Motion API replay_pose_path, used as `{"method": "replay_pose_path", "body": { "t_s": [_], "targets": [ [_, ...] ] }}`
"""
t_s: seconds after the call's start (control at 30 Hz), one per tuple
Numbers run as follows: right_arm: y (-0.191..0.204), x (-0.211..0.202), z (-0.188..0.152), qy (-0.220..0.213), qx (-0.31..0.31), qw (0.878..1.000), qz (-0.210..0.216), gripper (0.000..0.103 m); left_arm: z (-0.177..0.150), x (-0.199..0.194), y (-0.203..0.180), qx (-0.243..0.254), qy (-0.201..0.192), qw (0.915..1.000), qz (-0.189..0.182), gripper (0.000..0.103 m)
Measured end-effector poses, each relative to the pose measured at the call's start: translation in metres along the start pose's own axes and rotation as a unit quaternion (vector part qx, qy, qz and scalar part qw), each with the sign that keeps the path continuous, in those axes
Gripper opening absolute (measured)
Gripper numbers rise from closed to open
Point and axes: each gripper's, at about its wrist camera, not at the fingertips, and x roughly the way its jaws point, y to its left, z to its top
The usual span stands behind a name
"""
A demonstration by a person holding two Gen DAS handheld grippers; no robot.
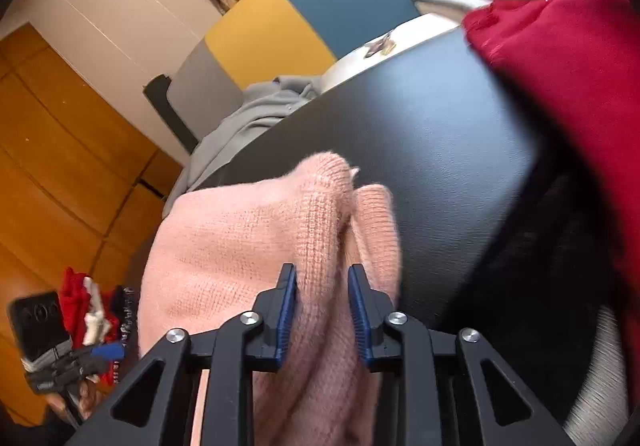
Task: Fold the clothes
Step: 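Smooth the folded pink sweater flat with both open grippers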
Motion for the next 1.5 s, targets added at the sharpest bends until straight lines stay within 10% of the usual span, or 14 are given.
{"method": "replay_pose_path", "body": {
  "t_s": [0.27, 0.37, 0.57, 0.9, 1.03, 1.2, 1.4, 1.5],
  "targets": [
    [0.111, -0.039, -0.040, 0.028, -0.228, 0.973, 0.019, 0.028, 0.005, 0.009, 0.006, -0.024, -0.017, 0.9995, 0.012, 0.028],
    [0.118, -0.014, -0.066, 0.073, -0.272, 0.959, -0.036, 0.027, 0.007, 0.018, -0.001, 0.006, -0.015, 0.9992, 0.037, 0.028],
    [0.067, -0.014, -0.101, 0.066, -0.204, 0.975, -0.052, 0.023, -0.024, 0.053, -0.010, 0.056, 0.034, 0.9944, 0.083, 0.026],
    [0.091, -0.016, -0.073, 0.094, -0.180, 0.977, -0.068, 0.028, 0.013, -0.003, -0.009, 0.029, -0.050, 0.9969, 0.053, 0.028],
    [0.117, -0.023, -0.026, 0.039, -0.138, 0.989, -0.041, 0.072, 0.060, -0.012, -0.003, 0.045, -0.081, 0.9933, 0.069, 0.030],
    [0.132, 0.012, 0.018, 0.017, -0.101, 0.995, -0.017, 0.075, 0.099, 0.015, 0.003, 0.062, -0.064, 0.9929, 0.079, 0.030],
    [0.072, 0.075, 0.002, 0.025, -0.131, 0.973, -0.186, 0.076, 0.102, 0.083, 0.021, 0.064, 0.001, 0.9926, 0.103, 0.030],
    [0.060, 0.065, -0.001, 0.001, -0.102, 0.982, -0.157, 0.076, 0.090, 0.095, 0.024, 0.063, -0.016, 0.9905, 0.121, 0.031]
  ]
}}
